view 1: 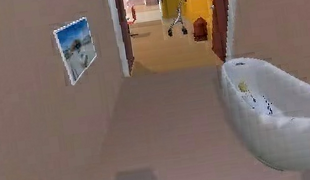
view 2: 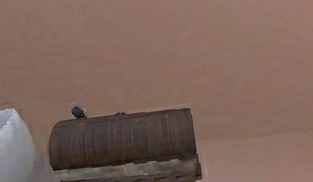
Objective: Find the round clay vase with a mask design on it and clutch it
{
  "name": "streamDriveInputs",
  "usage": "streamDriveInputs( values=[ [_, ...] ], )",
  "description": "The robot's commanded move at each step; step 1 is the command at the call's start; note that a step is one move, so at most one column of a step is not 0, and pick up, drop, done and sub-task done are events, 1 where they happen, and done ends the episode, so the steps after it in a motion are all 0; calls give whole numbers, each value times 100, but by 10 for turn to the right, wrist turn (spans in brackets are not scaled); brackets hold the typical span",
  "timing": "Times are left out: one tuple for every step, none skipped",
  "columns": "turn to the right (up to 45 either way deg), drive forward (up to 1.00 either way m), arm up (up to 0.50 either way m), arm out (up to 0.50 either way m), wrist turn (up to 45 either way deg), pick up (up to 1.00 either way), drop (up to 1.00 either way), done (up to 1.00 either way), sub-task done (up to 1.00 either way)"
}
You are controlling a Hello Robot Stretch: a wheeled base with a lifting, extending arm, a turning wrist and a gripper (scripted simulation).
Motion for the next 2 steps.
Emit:
streamDriveInputs(
  values=[
    [0, 100, 0, 0, 0, 0, 0, 0, 0],
    [0, 100, 0, 0, 0, 0, 0, 0, 0]
  ],
)
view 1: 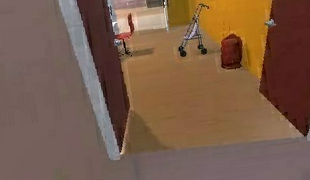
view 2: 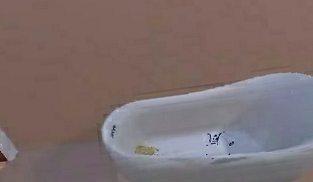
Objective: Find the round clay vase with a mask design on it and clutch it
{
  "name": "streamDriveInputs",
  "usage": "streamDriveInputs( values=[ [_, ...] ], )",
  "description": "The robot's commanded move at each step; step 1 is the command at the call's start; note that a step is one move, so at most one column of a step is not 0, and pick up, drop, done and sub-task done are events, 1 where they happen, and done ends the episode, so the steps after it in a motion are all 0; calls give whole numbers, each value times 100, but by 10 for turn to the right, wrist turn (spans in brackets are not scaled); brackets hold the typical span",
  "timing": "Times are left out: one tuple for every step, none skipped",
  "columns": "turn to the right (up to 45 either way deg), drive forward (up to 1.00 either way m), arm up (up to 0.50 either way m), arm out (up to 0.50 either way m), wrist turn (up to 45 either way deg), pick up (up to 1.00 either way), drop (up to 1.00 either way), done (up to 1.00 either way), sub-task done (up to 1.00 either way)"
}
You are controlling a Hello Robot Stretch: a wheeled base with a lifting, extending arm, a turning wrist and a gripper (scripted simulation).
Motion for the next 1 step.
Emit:
streamDriveInputs(
  values=[
    [0, 100, 0, 0, 0, 0, 0, 0, 0]
  ],
)
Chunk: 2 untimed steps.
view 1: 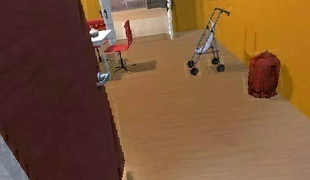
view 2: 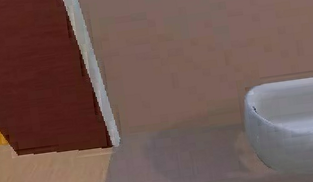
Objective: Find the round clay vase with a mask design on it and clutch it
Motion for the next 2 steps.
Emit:
streamDriveInputs(
  values=[
    [30, 0, 0, 0, 0, 0, 0, 0, 0],
    [450, 0, 0, 0, 0, 0, 0, 0, 0]
  ],
)
